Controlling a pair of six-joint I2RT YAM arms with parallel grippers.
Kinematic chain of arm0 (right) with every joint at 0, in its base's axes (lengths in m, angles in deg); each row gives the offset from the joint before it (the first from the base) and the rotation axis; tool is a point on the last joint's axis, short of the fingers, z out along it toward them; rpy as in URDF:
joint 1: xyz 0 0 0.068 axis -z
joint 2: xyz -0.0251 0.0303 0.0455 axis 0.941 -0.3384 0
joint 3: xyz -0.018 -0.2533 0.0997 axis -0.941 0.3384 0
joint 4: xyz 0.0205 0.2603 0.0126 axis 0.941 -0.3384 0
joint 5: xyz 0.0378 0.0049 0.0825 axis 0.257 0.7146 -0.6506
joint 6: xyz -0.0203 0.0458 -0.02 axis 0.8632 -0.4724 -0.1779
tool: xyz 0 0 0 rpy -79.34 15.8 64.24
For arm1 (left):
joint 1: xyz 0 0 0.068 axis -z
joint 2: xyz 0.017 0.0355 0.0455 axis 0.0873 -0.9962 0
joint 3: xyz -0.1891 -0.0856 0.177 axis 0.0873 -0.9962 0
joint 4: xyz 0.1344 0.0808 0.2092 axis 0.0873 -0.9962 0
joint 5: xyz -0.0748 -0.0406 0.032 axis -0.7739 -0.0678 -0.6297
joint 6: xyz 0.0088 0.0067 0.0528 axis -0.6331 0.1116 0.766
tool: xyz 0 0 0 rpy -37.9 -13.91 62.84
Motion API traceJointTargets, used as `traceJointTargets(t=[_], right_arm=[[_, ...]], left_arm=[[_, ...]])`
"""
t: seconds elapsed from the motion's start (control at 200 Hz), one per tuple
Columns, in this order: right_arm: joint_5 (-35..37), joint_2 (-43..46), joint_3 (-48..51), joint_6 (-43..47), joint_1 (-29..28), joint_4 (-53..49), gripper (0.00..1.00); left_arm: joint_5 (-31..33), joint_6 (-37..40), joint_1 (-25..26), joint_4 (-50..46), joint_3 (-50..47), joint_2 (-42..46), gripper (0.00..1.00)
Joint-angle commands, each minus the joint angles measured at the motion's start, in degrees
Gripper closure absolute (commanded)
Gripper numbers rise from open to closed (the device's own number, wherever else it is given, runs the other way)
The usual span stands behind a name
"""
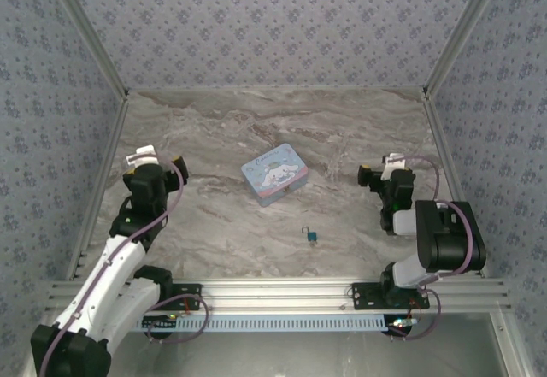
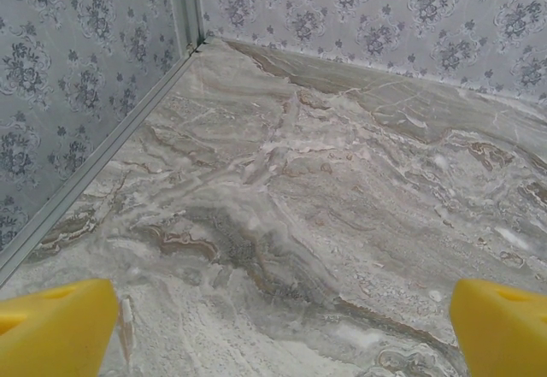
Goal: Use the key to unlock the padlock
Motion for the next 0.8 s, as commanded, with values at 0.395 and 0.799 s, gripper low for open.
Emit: traceJointTargets(t=[0.395, 0.799], right_arm=[[1.68, -0.78, -4.59, 1.5, -1.01, -6.24, 0.0], [1.68, -0.84, -4.57, 1.54, -1.05, -6.25, 0.0]], left_arm=[[1.37, 4.2, -2.9, 4.51, -3.78, -5.08, 0.01], [1.98, 7.07, -4.58, 17.16, -8.54, -13.01, 0.01]])
